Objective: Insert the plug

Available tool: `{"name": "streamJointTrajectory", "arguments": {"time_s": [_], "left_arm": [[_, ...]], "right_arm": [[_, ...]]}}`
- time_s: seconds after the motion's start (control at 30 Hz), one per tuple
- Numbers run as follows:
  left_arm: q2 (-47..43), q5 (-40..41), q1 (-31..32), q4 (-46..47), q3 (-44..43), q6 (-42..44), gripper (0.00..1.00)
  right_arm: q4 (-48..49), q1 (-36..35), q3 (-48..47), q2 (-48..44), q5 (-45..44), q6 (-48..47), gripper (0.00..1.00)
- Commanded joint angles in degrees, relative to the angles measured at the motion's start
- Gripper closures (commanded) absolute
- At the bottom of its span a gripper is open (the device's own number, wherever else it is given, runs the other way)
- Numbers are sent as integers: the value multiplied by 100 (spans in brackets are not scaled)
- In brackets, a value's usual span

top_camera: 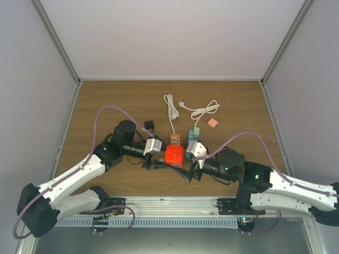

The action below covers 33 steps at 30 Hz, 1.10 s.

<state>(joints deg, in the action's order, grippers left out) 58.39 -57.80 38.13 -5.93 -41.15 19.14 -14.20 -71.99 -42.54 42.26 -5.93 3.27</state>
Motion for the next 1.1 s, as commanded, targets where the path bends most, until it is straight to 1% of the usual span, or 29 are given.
{"name": "streamJointTrajectory", "arguments": {"time_s": [0.0, 0.4, 0.63, 0.87, 1.0, 1.07], "left_arm": [[31, -44, -69, -15, 3, 120, 100], [-61, -222, -69, -91, 8, 229, 100], [-31, -308, -69, -110, 8, 270, 100], [34, -289, -69, -92, -5, 271, 100], [44, -289, -69, -92, -8, 265, 100], [37, -284, -69, -98, -8, 269, 100]], "right_arm": [[46, -44, -170, -110, 213, -109, 10], [62, -30, -197, 16, 293, -186, 10], [62, 47, -225, 262, 330, -171, 10], [85, 130, -245, 212, 413, -177, 23], [84, 141, -258, 347, 392, -177, 25], [102, 162, -262, 400, 409, -192, 28]]}}
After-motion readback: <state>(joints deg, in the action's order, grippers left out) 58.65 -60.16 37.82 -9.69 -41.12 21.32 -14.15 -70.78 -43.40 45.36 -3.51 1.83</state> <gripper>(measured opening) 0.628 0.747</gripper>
